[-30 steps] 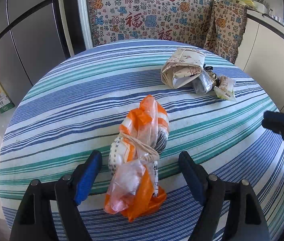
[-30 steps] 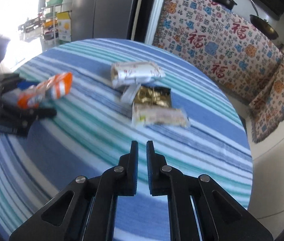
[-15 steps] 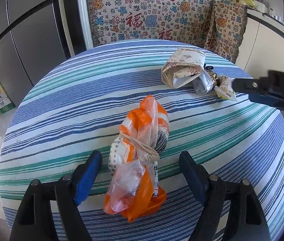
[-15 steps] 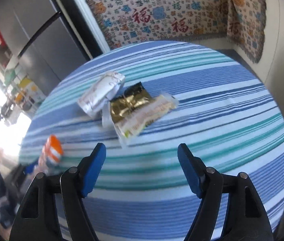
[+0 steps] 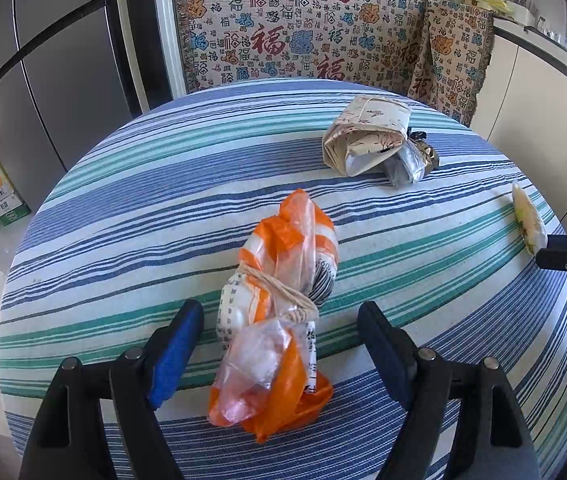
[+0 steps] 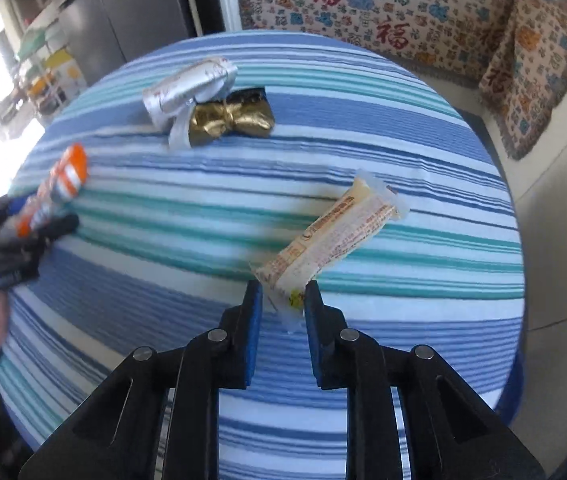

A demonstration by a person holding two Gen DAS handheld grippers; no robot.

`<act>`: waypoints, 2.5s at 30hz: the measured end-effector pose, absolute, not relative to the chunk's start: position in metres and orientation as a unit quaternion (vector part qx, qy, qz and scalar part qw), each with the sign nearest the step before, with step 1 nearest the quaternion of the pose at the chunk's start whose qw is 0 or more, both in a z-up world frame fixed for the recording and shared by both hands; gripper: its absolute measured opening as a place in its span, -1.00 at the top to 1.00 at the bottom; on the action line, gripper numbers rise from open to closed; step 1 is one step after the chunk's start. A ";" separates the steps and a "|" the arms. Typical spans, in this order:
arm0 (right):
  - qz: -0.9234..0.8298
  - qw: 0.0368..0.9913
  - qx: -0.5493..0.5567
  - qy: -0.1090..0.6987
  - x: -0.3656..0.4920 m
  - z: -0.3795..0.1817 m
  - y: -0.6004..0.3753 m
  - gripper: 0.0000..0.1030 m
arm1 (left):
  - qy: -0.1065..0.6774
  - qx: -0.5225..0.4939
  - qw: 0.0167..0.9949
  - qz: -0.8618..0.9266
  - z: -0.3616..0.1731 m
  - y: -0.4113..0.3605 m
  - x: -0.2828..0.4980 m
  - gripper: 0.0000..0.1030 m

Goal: Collect trash

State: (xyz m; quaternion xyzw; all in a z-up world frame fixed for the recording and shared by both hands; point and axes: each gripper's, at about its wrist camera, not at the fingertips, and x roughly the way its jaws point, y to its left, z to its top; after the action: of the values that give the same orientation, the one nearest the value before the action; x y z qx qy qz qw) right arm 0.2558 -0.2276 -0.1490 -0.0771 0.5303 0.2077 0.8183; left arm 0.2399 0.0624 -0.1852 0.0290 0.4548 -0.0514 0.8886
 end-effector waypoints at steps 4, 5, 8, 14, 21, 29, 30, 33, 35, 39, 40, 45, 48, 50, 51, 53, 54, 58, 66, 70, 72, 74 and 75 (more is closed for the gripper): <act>0.176 0.819 -0.057 0.543 0.254 -0.154 -0.254 0.03 | 0.455 0.028 0.889 -0.052 -0.185 0.062 0.240 -0.59; 0.168 0.821 -0.040 0.544 0.257 -0.153 -0.259 -0.08 | 0.455 0.025 0.889 -0.053 -0.185 0.063 0.240 -0.58; 0.143 0.829 0.042 0.539 0.266 -0.144 -0.272 -0.45 | 0.455 0.015 0.887 -0.081 -0.182 0.067 0.237 -0.57; 0.102 0.818 0.130 0.551 0.299 -0.139 -0.272 -0.47 | 0.459 -0.028 0.878 -0.130 -0.164 0.080 0.226 -0.57; 0.100 0.787 0.129 0.595 0.324 -0.160 -0.247 -0.07 | 0.478 0.028 0.869 -0.128 -0.162 0.055 0.242 -0.47; 0.122 0.817 0.075 0.559 0.303 -0.138 -0.252 0.71 | 0.466 0.016 0.875 -0.129 -0.153 0.049 0.232 0.16; 0.128 0.819 0.074 0.554 0.300 -0.134 -0.254 0.71 | 0.463 0.015 0.876 -0.132 -0.150 0.046 0.230 0.16; 0.146 0.824 0.072 0.542 0.287 -0.124 -0.265 0.71 | 0.453 0.009 0.879 -0.150 -0.137 0.029 0.223 0.16; 0.151 0.827 0.069 0.538 0.278 -0.119 -0.275 0.71 | 0.449 0.008 0.878 -0.166 -0.130 0.011 0.220 0.16; 0.152 0.831 0.068 0.531 0.258 -0.113 -0.307 0.71 | 0.440 0.023 0.873 -0.208 -0.116 -0.041 0.215 0.16; 0.149 0.832 0.069 0.530 0.253 -0.112 -0.316 0.71 | 0.438 0.024 0.871 -0.221 -0.113 -0.058 0.214 0.16; 0.099 0.837 0.077 0.533 0.231 -0.115 -0.381 0.71 | 0.431 0.022 0.856 -0.284 -0.103 -0.142 0.210 0.16; 0.058 0.837 0.090 0.537 0.220 -0.125 -0.428 0.71 | 0.430 0.033 0.847 -0.311 -0.104 -0.195 0.207 0.16; 0.034 0.836 0.096 0.539 0.213 -0.132 -0.456 0.71 | 0.435 0.038 0.837 -0.330 -0.108 -0.228 0.206 0.16; 0.023 0.836 0.100 0.540 0.210 -0.136 -0.469 0.71 | 0.438 0.040 0.832 -0.339 -0.111 -0.245 0.204 0.16; 0.004 0.834 0.110 0.540 0.205 -0.144 -0.494 0.71 | 0.442 0.046 0.823 -0.354 -0.119 -0.278 0.203 0.16; -0.004 0.833 0.113 0.541 0.204 -0.148 -0.504 0.71 | 0.445 0.048 0.819 -0.360 -0.123 -0.293 0.203 0.16; -0.024 0.830 0.138 0.540 0.200 -0.163 -0.538 0.70 | 0.461 0.055 0.802 -0.375 -0.146 -0.342 0.207 0.15; -0.036 0.825 0.165 0.540 0.195 -0.190 -0.575 0.70 | 0.495 0.063 0.780 -0.377 -0.196 -0.399 0.224 0.15; -0.036 0.823 0.183 0.537 0.195 -0.204 -0.590 0.70 | 0.500 0.070 0.778 -0.374 -0.211 -0.417 0.231 0.15; -0.039 0.818 0.192 0.541 0.194 -0.211 -0.596 0.70 | 0.500 0.075 0.779 -0.371 -0.217 -0.426 0.233 0.12; -0.041 0.814 0.199 0.544 0.193 -0.215 -0.601 0.69 | 0.502 0.081 0.781 -0.362 -0.224 -0.434 0.233 0.10; -0.040 0.813 0.201 0.545 0.193 -0.215 -0.604 0.69 | 0.506 0.084 0.781 -0.357 -0.228 -0.436 0.235 0.04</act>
State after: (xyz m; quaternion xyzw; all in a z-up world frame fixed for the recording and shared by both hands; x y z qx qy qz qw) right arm 0.1927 -0.6038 -0.2150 0.2010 0.5449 -0.0397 0.8131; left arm 0.2347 -0.4359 -0.2276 0.0841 0.5062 -0.3569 0.7806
